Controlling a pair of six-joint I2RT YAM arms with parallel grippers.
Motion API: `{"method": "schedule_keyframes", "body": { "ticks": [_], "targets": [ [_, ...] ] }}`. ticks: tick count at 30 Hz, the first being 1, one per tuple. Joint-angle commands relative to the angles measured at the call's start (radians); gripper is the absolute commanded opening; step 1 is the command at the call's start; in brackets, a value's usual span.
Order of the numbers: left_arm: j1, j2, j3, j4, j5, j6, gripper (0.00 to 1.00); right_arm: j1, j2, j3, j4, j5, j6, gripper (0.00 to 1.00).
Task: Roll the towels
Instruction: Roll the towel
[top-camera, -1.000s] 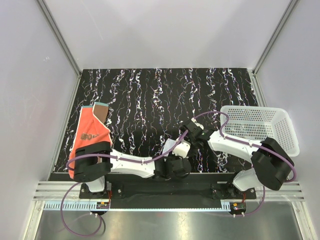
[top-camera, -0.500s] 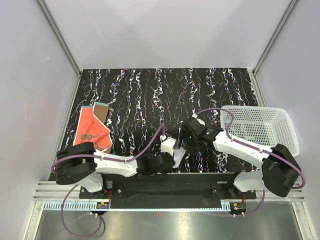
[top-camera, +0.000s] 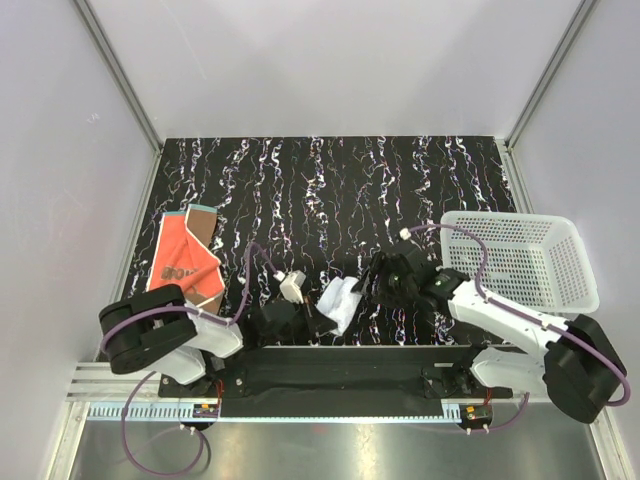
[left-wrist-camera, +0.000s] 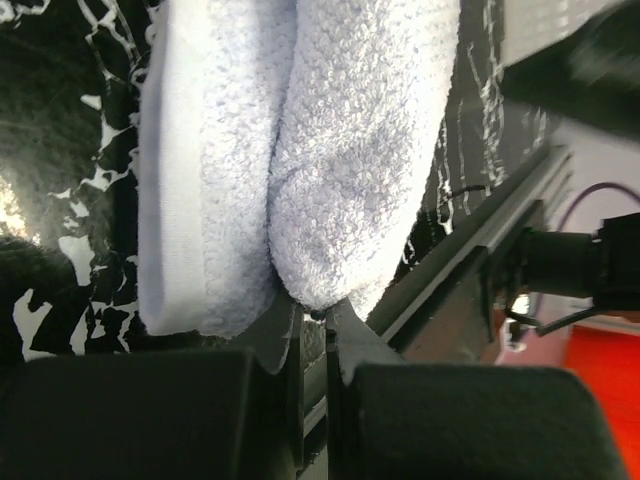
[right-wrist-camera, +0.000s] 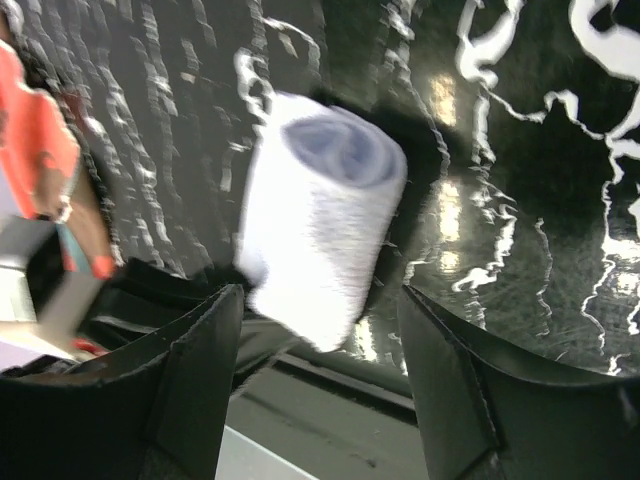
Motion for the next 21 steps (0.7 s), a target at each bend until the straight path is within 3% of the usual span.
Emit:
{"method": "schedule_keyframes", "body": {
  "ticks": [1, 12, 18, 21],
  "targets": [
    [0.028, 0.059, -0.052, 0.188, 0.070, -0.105, 0.00, -0.003, 0.005, -0.091, 0.194, -0.071, 0.053, 0.70],
    [0.057, 0.225, -0.078, 0.406, 0.161, -0.164, 0.00, -0.003, 0.203, -0.178, 0.496, -0.126, 0.070, 0.64],
    [0.057, 0.216, -0.040, 0.368, 0.199, -0.133, 0.00, -0.003, 0.278, -0.183, 0.544, -0.132, 0.070, 0.35],
    [0.057, 0.193, 0.000, 0.241, 0.216, -0.099, 0.00, -0.003, 0.277, -0.183, 0.517, -0.120, 0.070, 0.18]
  ]
}}
